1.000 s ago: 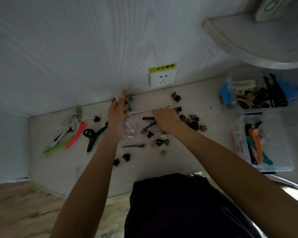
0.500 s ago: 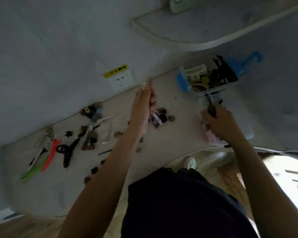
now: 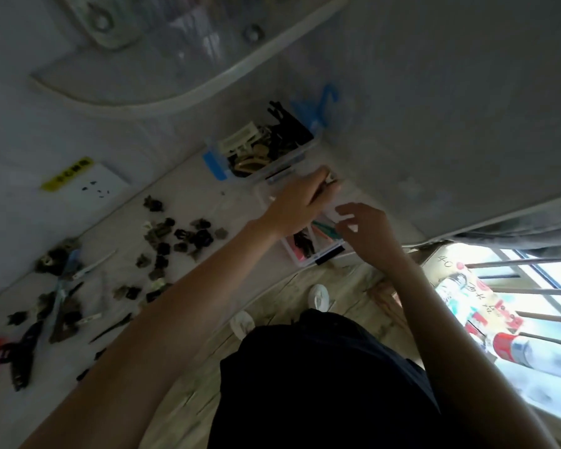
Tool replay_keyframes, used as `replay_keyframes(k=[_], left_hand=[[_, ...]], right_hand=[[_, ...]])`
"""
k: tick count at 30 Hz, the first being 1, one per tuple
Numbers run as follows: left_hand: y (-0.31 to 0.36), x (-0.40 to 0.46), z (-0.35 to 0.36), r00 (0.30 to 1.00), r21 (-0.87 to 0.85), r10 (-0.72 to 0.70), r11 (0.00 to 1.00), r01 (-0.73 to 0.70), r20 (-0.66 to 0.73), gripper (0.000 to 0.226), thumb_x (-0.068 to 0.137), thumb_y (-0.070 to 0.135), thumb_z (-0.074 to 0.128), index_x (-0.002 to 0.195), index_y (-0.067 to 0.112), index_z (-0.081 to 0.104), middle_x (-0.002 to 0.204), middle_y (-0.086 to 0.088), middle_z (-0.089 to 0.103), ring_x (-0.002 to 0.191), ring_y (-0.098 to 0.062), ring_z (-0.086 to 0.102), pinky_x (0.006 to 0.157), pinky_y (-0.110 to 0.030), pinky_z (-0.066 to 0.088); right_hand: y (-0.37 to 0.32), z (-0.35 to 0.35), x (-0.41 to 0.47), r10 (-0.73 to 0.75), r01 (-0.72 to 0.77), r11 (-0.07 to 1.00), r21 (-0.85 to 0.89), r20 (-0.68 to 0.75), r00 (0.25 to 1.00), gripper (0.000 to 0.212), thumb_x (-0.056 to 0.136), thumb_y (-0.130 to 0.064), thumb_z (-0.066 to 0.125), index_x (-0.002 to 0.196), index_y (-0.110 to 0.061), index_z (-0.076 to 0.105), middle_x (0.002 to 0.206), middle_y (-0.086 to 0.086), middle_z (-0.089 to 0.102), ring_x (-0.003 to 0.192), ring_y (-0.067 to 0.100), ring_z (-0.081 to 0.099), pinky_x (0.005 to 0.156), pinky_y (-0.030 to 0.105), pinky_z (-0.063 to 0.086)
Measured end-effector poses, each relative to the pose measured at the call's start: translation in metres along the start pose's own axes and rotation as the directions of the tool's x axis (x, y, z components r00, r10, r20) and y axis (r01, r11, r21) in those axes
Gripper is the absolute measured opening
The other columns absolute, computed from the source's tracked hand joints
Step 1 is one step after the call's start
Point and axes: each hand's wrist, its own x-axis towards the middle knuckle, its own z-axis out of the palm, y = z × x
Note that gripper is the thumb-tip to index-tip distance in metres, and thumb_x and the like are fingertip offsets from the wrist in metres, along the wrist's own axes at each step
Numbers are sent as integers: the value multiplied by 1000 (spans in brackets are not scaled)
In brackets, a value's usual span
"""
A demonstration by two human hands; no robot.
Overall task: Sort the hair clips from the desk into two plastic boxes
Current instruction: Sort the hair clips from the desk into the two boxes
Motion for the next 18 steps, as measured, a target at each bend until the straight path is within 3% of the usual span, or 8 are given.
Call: replay_keyframes(k=[3, 5, 8, 11, 14, 18], left_hand=[[-17, -12, 10, 961, 258, 175, 939, -229, 216, 20, 95, 20, 45, 86, 4, 55, 72, -6, 54, 67, -19, 51, 64, -32, 40], [-37, -23, 15, 906, 437, 263, 808, -395, 332, 21, 94, 24, 43, 96, 12, 61, 87, -5, 61, 82, -22, 57, 79, -31, 42], [-53, -34, 9, 890, 531, 211, 738, -416, 405, 36, 89, 34, 36, 110, 24, 63, 104, 0, 61, 103, -22, 55, 95, -34, 35], [-56, -35, -1, 916, 573, 177, 733, -367, 361, 37, 87, 36, 51, 121, 24, 58, 118, -2, 59, 116, -24, 50, 105, -41, 33], [-49, -40, -14, 963, 513, 62, 836, -194, 263, 45, 83, 29, 65, 126, 21, 55, 125, -4, 56, 121, -23, 45, 104, -39, 38], [-47, -77, -36, 999, 400, 26, 917, -12, -29, 31, 90, 21, 57, 121, 23, 59, 120, 0, 60, 114, -16, 48, 97, -28, 39]], right_hand=[[9, -12, -4, -46, 46, 999, 2, -41, 998, 32, 85, -7, 60, 116, -10, 60, 113, 9, 64, 90, 19, 63, 85, 30, 49], [11, -15, -5, -53, 53, 998, 32, -23, 998, 37, 84, -4, 60, 120, -12, 57, 108, 8, 64, 90, 18, 61, 87, 32, 50], [12, -12, -7, -99, 99, 995, -9, -5, 995, 42, 82, 0, 59, 121, -15, 55, 107, 7, 64, 93, 19, 61, 86, 35, 51], [7, -7, -7, -136, 135, 987, -91, 2, 991, 39, 83, -2, 57, 120, -16, 57, 111, 7, 65, 95, 21, 61, 86, 37, 51], [-4, 0, -8, -141, 143, 982, -124, 19, 990, 33, 85, -6, 57, 117, -14, 58, 113, 11, 64, 100, 27, 61, 87, 42, 50], [-30, 18, -9, -186, 191, 962, -197, 47, 981, 25, 89, -12, 53, 112, -12, 62, 109, 14, 66, 96, 32, 62, 83, 39, 51]])
